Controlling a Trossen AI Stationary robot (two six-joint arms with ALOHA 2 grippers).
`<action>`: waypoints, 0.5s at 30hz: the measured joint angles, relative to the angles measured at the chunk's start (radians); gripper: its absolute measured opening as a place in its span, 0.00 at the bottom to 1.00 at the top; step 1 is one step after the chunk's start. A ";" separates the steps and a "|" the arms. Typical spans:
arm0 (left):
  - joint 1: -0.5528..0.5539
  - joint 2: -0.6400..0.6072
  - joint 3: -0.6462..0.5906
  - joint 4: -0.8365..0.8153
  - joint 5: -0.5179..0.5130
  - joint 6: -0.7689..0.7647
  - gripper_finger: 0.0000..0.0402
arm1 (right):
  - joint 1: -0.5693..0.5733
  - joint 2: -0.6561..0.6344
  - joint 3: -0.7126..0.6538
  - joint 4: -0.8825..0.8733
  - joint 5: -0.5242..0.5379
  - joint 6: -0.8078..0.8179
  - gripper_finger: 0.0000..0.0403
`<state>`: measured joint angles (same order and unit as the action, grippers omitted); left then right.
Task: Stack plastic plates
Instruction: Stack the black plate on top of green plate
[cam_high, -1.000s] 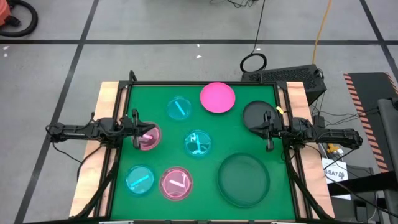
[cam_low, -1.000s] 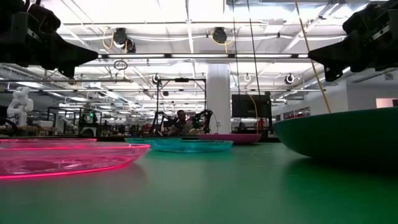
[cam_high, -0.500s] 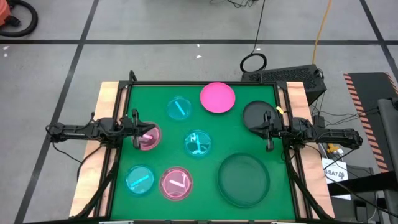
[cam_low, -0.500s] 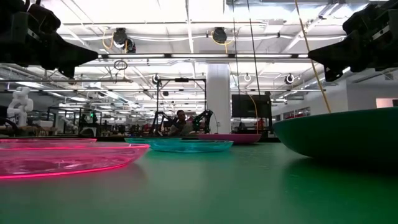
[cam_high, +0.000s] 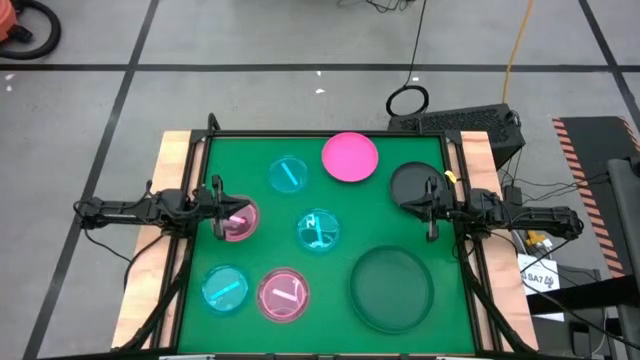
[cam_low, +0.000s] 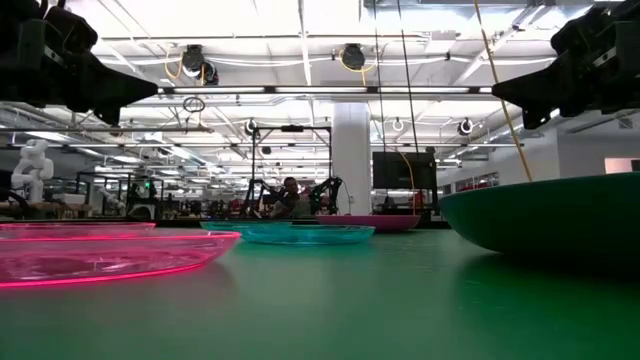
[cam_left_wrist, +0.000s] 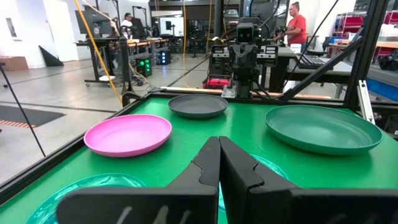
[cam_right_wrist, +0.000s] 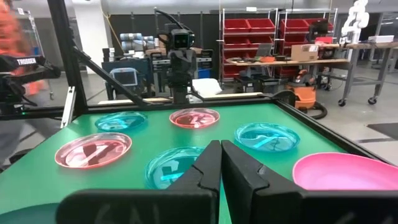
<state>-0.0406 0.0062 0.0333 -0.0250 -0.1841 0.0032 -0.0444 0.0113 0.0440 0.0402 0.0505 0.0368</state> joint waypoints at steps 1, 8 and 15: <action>0.000 0.000 0.000 0.000 0.000 0.000 0.00 | 0.000 0.000 0.000 0.000 0.000 0.002 0.02; 0.000 0.000 -0.001 0.003 0.000 0.000 0.00 | 0.000 0.000 0.000 -0.002 0.000 -0.016 0.02; 0.000 0.000 -0.001 0.004 0.000 0.000 0.00 | 0.000 0.000 0.000 -0.036 -0.001 -0.083 0.02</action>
<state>-0.0406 0.0061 0.0326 -0.0208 -0.1841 0.0032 -0.0444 0.0113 0.0441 0.0039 0.0491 -0.0459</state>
